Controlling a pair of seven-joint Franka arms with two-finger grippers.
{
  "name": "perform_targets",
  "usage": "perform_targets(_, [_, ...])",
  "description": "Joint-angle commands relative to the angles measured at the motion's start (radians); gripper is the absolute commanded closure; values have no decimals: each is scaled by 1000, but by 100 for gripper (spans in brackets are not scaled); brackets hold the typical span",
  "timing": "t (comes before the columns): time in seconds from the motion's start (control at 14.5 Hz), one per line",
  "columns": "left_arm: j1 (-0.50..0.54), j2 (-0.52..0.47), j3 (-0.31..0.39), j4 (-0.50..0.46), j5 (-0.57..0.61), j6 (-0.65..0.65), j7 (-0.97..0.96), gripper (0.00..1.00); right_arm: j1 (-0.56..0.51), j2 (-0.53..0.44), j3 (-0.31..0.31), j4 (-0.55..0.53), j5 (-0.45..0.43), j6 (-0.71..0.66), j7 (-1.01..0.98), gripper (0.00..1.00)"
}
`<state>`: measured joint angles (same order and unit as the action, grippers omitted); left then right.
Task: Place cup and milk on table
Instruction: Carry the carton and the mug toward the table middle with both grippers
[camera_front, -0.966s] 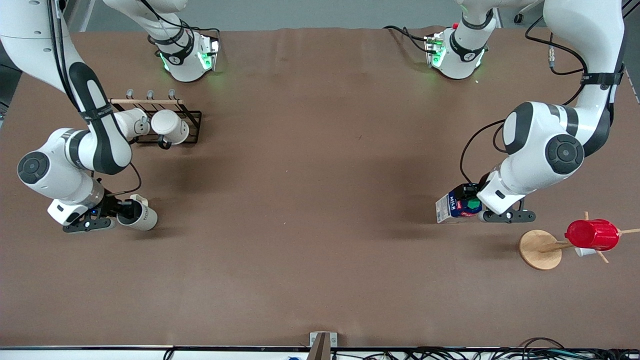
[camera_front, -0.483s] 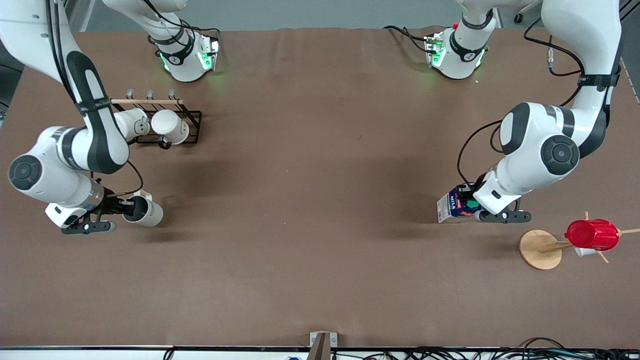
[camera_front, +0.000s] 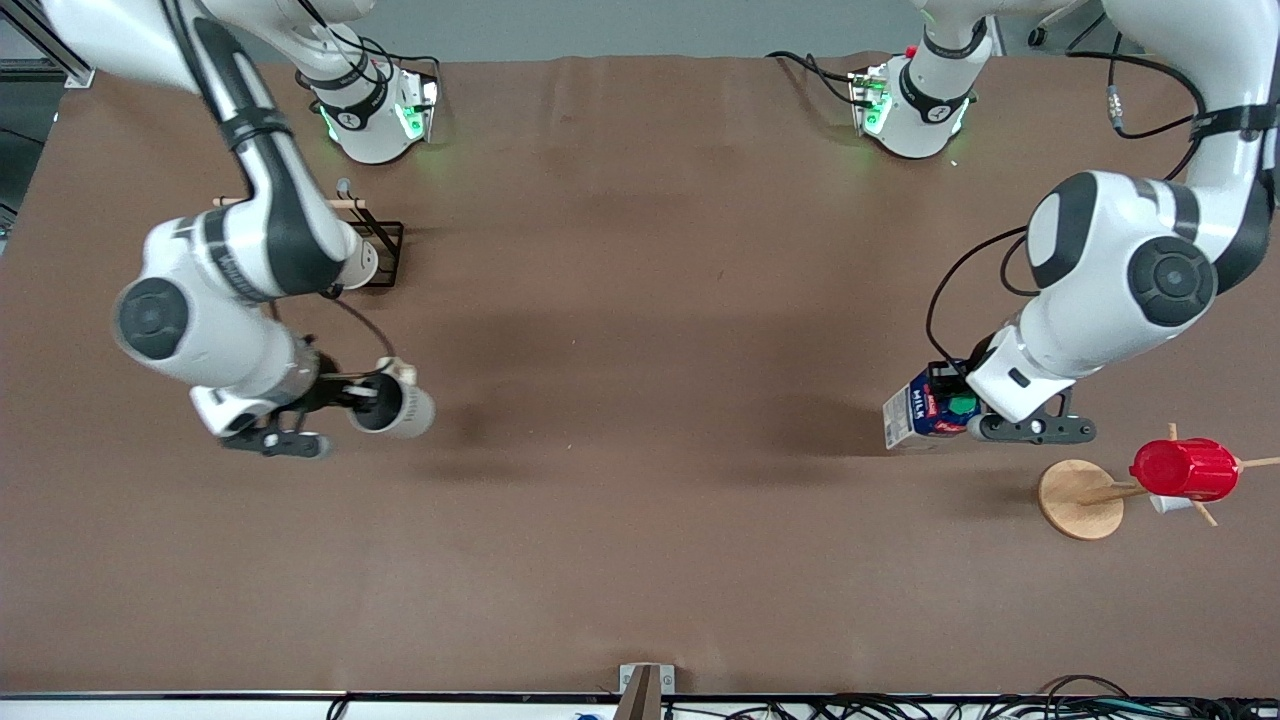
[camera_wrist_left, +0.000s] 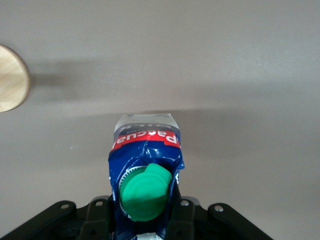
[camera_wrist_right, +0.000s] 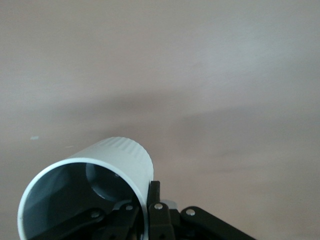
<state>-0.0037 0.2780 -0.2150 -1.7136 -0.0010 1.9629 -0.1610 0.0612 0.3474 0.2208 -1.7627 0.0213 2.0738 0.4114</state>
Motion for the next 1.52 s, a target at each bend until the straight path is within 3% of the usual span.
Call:
perform_targets(0.0, [-2,-2,-4,75,6,-82,-19,67,90,16,32,29,-49,31,188,100])
perform_targets(0.21, [2,-14,-23,80,-2,-96,-19,67,239,103,31,107,-72,54,363,100])
perform_targets(0.55, [-10,-2,-29,117,1,-96,-84,68,393,332,32,333,-219,71,650,100])
perform_targets(1.1, [-61,-3,-46,131,-22,-102,-182,68,506,393,31,338,-276,97,662,99])
perform_targets(1.45, [-159,26,-46,212,-30,-134,-331,68,523,415,31,335,-290,157,702,94])
